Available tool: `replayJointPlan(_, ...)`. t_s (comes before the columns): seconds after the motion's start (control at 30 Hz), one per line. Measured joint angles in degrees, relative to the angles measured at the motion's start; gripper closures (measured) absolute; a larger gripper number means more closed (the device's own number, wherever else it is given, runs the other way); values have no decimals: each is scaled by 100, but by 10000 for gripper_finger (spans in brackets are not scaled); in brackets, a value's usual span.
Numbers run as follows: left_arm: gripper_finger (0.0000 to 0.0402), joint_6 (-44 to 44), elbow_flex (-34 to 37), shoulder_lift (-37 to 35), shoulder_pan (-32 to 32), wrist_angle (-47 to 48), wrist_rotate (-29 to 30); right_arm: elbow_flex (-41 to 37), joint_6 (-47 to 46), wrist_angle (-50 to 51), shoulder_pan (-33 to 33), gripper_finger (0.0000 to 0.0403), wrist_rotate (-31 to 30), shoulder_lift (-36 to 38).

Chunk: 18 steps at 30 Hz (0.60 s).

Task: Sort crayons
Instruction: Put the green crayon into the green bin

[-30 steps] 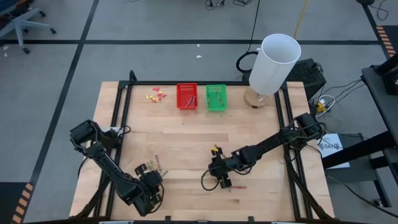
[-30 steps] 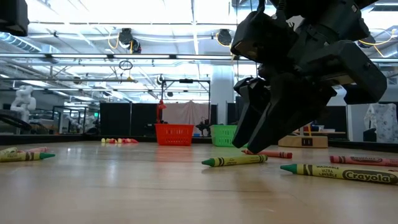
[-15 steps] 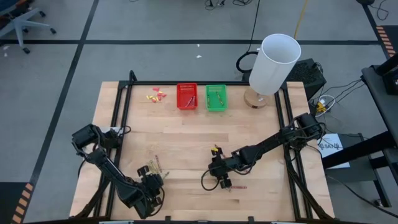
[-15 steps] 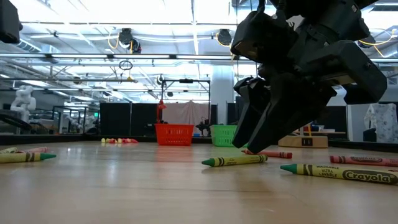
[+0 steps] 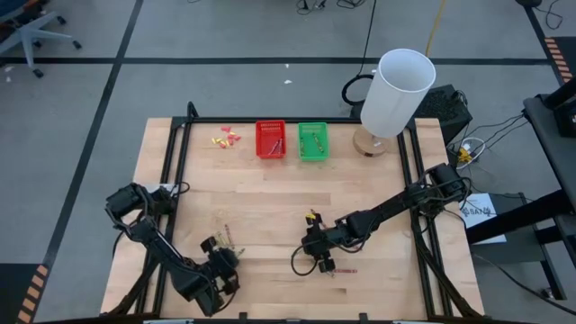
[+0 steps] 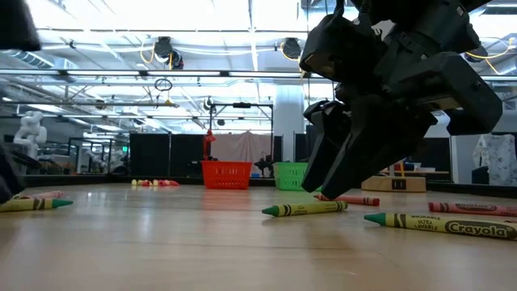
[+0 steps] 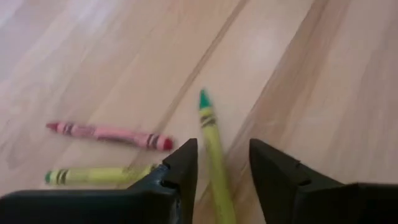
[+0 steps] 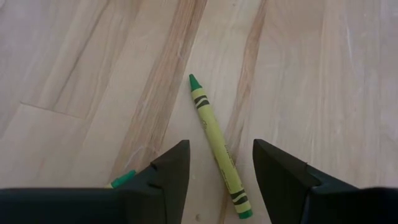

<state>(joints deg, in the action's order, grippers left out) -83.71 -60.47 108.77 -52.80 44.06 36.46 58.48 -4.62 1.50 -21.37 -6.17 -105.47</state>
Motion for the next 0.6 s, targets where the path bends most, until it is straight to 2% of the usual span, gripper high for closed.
replayJointPlan(0.17,314,-451,347,-40,-20,-215,-198,0,-27,1,0,243,0,0)
replayJointPlan(0.6,383,-139,418,-33,-96,-569,-34,0,-24,0,0,243,-2,0)
